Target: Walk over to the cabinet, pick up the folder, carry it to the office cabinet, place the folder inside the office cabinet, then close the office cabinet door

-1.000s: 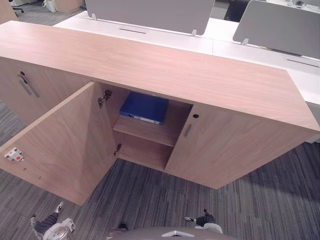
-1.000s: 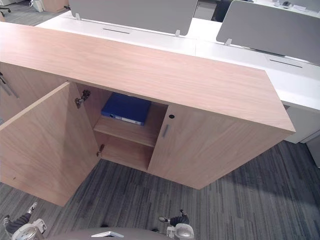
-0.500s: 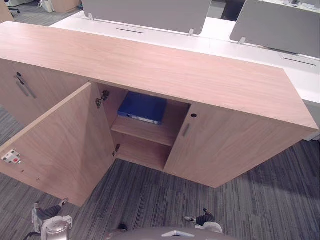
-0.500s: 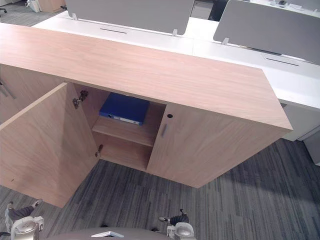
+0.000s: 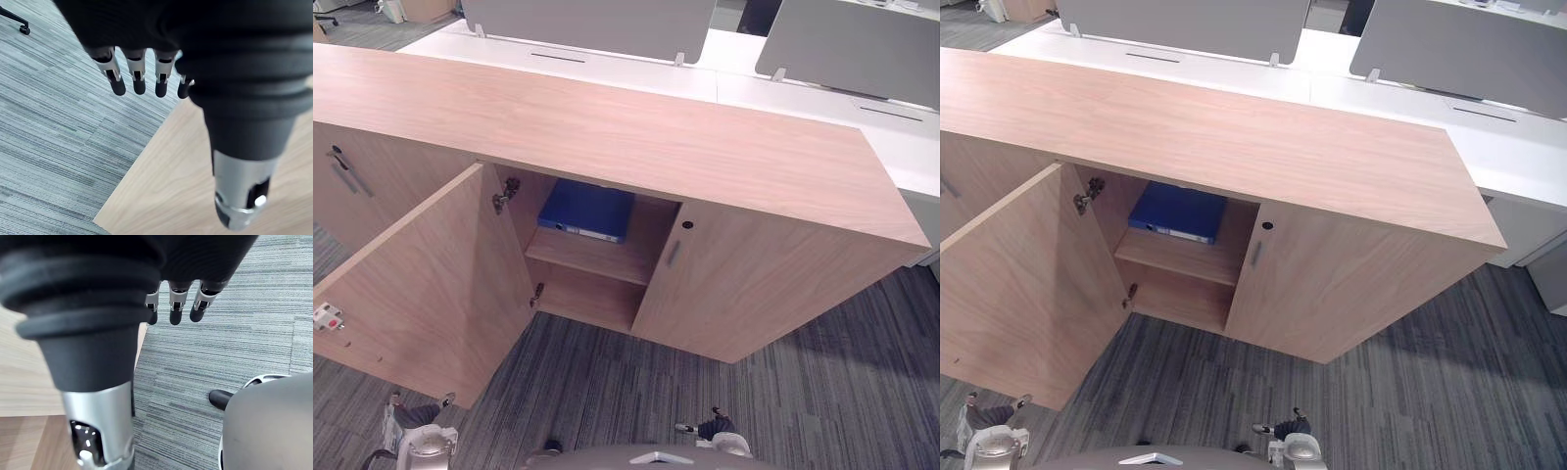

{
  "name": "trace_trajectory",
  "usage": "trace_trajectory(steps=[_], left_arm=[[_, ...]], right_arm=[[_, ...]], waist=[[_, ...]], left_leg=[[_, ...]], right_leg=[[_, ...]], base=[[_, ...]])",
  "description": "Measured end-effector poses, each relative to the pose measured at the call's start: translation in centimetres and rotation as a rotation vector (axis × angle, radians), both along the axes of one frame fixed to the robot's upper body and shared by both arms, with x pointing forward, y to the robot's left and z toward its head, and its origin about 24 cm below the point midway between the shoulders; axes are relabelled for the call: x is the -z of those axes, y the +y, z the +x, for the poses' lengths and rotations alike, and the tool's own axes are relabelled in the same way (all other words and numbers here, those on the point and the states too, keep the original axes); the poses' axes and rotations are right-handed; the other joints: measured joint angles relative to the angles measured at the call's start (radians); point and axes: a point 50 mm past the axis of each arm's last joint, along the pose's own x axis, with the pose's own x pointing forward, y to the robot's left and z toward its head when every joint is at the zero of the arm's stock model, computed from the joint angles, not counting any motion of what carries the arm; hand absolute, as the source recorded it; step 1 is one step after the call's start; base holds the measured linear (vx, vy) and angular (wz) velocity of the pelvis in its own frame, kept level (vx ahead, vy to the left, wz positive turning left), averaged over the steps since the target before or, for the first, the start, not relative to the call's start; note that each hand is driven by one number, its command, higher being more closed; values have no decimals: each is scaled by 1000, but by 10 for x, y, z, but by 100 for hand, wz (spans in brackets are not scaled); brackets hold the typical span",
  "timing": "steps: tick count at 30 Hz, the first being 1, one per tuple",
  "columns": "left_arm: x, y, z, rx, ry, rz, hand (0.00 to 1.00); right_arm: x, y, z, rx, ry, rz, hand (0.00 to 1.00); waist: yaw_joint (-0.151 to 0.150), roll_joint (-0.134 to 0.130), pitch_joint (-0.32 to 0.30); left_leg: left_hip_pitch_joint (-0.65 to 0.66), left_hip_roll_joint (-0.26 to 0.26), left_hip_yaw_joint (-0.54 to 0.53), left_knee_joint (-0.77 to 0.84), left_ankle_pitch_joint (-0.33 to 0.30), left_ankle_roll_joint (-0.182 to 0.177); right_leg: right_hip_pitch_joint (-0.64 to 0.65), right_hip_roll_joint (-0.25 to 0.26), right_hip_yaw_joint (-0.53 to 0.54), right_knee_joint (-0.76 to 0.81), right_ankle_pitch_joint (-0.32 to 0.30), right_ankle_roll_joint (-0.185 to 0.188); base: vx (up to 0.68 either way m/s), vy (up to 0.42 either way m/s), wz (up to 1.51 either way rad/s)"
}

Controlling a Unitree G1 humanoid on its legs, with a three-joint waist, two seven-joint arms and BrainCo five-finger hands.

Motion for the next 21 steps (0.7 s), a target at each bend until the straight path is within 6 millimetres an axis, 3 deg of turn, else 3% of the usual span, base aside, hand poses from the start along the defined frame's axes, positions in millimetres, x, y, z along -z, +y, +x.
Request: trace_trajectory(steps=[6,11,13,21], left_arm=[[6,-7,-7,-67,-37,-68,0],[39,-59,-30,-130,34,-273,0],[44,-69,-35,-135,50,-315,0],[54,-80,-50,-95,139,-391,0]], right_arm=[[-1,-5,0,-1,1,-13,0],[-1,-5,1,1,4,-13,0],[-1,-5,1,-9,5,-17,0],[-1,-7,1,-10,9,-25,0]], waist=[[0,9,4],[0,11,4],[0,11,4],[-4,15,4]], left_leg=[[0,0,-1,0,-1,1],[2,0,-3,0,-1,1],[2,0,-5,0,-1,1],[1,0,-11,0,3,3]], right_leg=[[0,1,0,1,-2,-3],[1,1,-1,3,-2,-3],[1,1,-2,4,-2,-3],[1,0,-6,8,-2,-3]], base=[[0,0,0],[0,0,0],[0,0,0],[0,0,1]])
